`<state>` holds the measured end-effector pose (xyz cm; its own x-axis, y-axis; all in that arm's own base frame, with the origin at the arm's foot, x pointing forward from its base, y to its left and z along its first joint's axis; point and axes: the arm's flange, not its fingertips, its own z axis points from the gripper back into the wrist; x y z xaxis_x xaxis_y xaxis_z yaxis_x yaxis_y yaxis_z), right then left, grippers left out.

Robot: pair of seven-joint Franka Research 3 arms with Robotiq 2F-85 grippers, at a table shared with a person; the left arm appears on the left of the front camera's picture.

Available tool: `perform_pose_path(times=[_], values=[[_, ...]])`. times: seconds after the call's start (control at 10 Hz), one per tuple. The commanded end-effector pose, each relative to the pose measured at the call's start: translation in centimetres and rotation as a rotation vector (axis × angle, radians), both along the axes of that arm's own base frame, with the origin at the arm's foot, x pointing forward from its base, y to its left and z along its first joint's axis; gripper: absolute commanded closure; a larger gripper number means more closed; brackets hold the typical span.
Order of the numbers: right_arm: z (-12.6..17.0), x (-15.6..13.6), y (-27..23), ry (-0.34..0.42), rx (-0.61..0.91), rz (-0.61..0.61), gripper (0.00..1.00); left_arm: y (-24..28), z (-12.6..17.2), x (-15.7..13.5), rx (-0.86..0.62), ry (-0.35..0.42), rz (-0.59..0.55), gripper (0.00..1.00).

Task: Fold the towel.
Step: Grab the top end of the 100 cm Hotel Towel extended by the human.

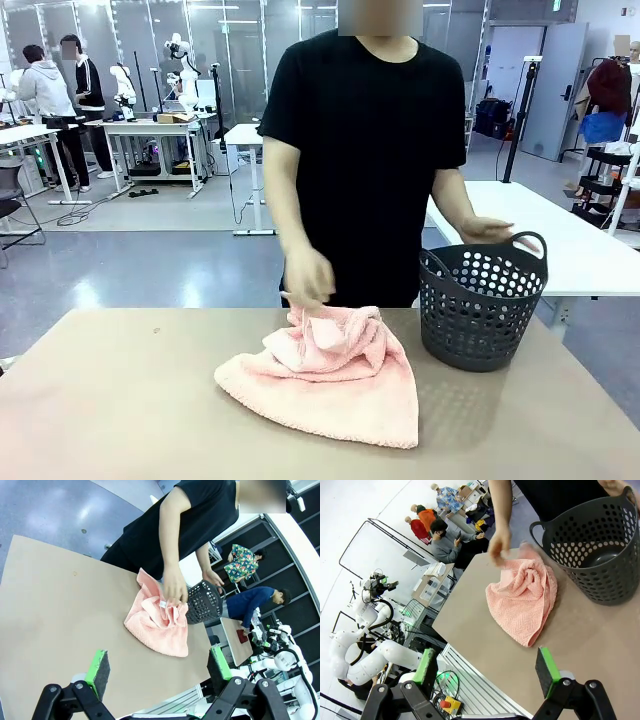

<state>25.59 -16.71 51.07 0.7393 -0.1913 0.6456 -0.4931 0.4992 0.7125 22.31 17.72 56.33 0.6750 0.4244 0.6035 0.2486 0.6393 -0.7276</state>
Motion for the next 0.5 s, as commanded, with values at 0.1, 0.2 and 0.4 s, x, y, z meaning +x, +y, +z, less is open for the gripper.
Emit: perform_pose_path(times=[0.1,0.2,0.4], values=[[0.12,0.18,-0.05,-0.024,0.004,0.005,0.00,0.19,0.01,0.20,0.006,-0.011,-0.012,0.00],[0.12,0.18,-0.05,-0.024,0.004,0.005,0.00,0.19,0.01,0.20,0.006,-0.011,-0.012,0.00],[0.12,0.18,-0.05,-0.024,0.004,0.005,0.00,0.19,0.01,0.20,0.006,-0.011,-0.012,0.00]])
